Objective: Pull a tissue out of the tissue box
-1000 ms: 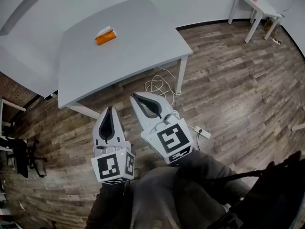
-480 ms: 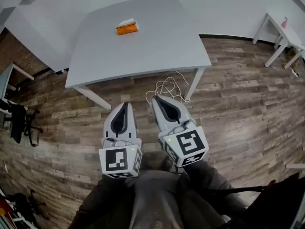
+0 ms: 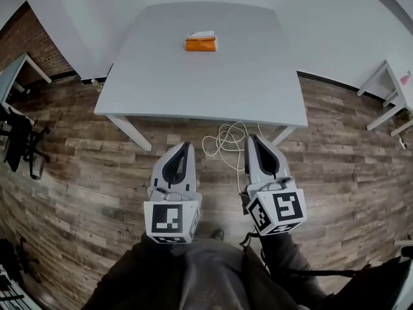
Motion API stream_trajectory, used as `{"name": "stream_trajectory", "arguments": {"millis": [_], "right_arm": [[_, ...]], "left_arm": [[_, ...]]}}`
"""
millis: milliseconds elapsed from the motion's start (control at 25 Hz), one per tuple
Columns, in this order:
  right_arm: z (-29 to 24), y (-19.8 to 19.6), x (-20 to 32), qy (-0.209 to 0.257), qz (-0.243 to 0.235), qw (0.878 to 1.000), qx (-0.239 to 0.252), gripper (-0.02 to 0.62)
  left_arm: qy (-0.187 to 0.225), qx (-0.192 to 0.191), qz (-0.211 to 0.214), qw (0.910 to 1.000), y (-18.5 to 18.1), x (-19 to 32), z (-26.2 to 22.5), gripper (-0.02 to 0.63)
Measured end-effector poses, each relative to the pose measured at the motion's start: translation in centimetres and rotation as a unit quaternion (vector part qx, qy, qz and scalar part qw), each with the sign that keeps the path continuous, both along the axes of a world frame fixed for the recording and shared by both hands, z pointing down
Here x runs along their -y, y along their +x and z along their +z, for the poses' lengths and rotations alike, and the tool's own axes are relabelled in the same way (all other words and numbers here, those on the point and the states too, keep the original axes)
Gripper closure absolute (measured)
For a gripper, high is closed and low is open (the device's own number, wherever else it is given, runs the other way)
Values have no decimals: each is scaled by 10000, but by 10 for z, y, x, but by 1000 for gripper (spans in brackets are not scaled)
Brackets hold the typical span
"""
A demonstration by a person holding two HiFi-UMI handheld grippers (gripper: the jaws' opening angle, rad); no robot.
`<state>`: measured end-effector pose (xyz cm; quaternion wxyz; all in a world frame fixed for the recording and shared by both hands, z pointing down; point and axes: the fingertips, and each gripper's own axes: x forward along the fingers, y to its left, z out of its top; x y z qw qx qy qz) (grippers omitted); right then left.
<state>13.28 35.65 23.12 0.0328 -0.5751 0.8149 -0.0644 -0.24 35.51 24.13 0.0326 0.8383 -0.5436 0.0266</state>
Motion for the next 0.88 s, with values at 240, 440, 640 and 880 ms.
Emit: {"name": "stream_trajectory", "arguments": {"millis": [240, 440, 640, 880], "right_arm": [[19, -66, 100, -249, -469, 9986, 71, 592], [12, -105, 195, -352, -420, 9985, 1, 592], [-2, -131, 262, -364, -370, 9986, -133, 592], [-13, -150, 304, -338, -480, 9978, -295, 592]], "left_arm": [[-82, -92, 213, 9997, -30, 130, -2, 606], [-8, -205, 382, 9991, -49, 236, -5, 606], [-76, -305, 577, 9978, -60, 297, -5, 606], [-135, -411, 633, 9971, -68, 332, -4, 606]]}}
